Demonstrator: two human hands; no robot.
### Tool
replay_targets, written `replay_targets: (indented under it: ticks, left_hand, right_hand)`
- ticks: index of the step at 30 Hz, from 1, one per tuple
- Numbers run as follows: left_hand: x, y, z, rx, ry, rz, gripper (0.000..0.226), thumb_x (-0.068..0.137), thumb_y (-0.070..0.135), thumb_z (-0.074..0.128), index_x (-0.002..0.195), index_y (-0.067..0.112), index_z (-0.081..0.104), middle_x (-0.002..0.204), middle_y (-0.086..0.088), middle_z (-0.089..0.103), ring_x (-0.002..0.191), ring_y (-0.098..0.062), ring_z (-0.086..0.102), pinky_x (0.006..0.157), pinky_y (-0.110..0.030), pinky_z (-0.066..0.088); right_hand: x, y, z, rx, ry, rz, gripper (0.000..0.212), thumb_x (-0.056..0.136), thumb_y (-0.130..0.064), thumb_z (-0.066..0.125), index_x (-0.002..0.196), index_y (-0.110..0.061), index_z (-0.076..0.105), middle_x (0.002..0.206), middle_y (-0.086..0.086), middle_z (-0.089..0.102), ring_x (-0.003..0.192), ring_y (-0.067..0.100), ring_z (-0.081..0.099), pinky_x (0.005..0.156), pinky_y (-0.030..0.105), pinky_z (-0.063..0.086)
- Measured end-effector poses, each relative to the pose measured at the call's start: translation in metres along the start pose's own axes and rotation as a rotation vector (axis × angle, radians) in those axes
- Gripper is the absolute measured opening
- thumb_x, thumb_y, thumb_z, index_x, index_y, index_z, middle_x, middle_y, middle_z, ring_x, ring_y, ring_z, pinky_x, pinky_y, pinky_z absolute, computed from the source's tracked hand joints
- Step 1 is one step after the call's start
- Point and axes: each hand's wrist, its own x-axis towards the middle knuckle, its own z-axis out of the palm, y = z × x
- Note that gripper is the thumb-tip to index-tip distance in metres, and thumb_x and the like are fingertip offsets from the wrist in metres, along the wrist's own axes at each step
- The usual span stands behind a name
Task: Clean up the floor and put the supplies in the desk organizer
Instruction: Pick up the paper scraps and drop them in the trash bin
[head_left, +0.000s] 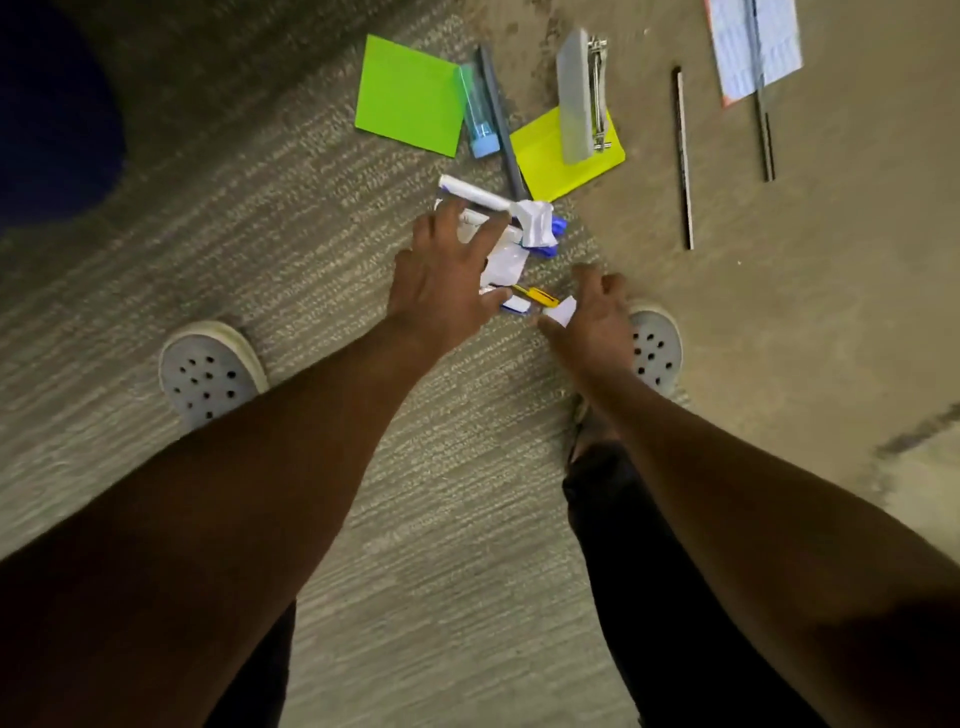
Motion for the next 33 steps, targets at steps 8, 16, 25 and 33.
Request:
replay_targets:
  ticks: [8,16,25,33]
  left_hand:
    - [0.016,0.009,0.005,0.019,-0.039,0.019,0.028,0.087,0.025,0.066,0.111,0.011,0.061,0.128,-0.014,0.043,0.113,-0.034,0.044,0.083,-0.047,0.052]
    - [0.014,0.003,-0.008,-0.318,0.139,-0.105,0.004,0.082,0.006,0.065,0.084,0.003,0.065,0.097,-0.015,0.063,0.088,-0.031,0.059,0.076,-0.037,0.046]
    - [0.001,-0.017,-0.019,-0.417,0.199,-0.204,0.007,0.079,0.009,0.069,0.077,0.006,0.063,0.088,-0.011,0.062,0.074,-0.016,0.052,0.064,-0.020,0.029]
    - [-0.011,-0.038,-0.029,-0.462,0.284,-0.268,0.005,0.079,0.009,0.070,0.079,0.006,0.066,0.088,-0.011,0.064,0.074,-0.011,0.050,0.065,-0.017,0.031]
  right_hand:
    - [0.007,0.009,0.009,-0.134,-0.051,-0.120,0.022,0.087,0.000,0.054,0.107,-0.007,0.057,0.119,0.017,0.044,0.096,0.032,0.053,0.070,0.028,0.032]
    - [0.016,-0.008,-0.025,0.066,0.048,-0.244,0.026,0.093,-0.019,0.056,0.115,-0.006,0.049,0.113,0.018,0.057,0.096,0.035,0.058,0.071,0.032,0.036]
    - [0.050,-0.061,-0.033,-0.073,-0.025,-0.241,0.072,0.096,-0.017,0.051,0.153,-0.030,0.008,0.126,0.016,0.052,0.104,0.033,0.057,0.081,0.040,0.046]
    - [0.076,-0.081,-0.041,-0.217,-0.058,-0.296,0.030,0.096,-0.016,0.051,0.123,-0.006,0.044,0.120,0.020,0.055,0.108,0.039,0.057,0.083,0.041,0.046]
